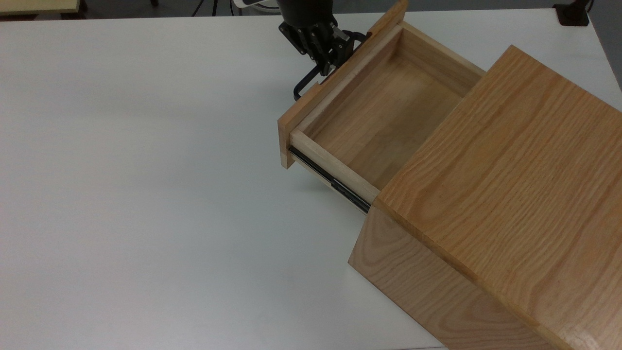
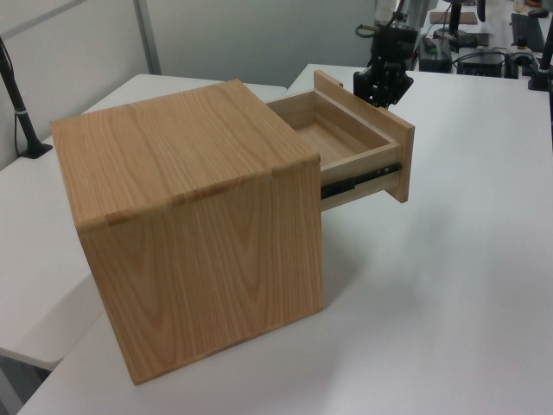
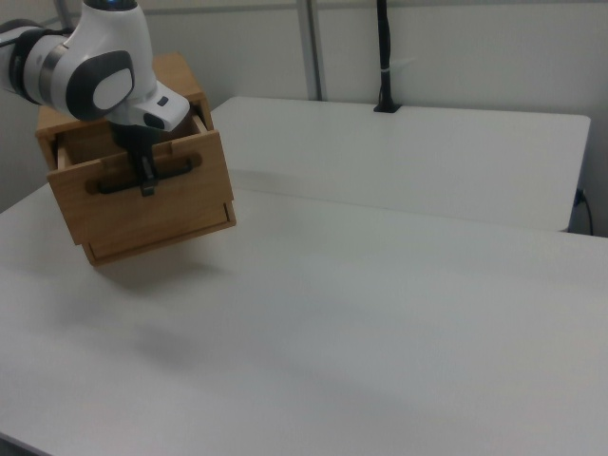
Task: Open the drawer by sliding it
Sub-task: 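Pull the handle straight out of the cabinet, sliding the drawer open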
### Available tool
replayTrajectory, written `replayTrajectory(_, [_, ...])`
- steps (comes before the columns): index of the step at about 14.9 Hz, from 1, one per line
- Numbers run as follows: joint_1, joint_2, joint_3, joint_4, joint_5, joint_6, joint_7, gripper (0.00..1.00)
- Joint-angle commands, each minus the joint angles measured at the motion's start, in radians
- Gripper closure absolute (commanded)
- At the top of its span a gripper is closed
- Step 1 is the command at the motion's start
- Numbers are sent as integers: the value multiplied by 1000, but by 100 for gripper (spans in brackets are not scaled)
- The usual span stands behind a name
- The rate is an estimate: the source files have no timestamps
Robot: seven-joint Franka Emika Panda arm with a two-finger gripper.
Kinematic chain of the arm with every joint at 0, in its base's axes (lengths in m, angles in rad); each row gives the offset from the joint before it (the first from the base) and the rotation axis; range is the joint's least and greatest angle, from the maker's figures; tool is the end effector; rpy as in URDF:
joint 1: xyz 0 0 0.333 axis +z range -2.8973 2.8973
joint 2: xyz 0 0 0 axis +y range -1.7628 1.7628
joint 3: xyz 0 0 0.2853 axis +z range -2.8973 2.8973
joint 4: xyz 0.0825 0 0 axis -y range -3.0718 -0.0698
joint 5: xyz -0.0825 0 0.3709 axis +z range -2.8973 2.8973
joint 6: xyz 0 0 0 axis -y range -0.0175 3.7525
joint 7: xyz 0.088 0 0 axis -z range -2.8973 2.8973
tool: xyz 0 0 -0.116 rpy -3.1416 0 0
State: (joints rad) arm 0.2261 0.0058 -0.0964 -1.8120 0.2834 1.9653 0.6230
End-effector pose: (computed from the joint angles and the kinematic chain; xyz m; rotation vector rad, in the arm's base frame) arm 0.5613 0.0940 0.5082 -2.7177 0.8160 -0.0537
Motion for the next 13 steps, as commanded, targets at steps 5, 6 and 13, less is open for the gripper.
replayTrajectory(5, [-17,-83,-43,-12,28,-92,-86,86])
replayTrajectory(6, [-16,-81,-43,-13,28,-91,-86,54])
replayTrajectory(13, [-7,-104,-37,14,26,-129,-88,0])
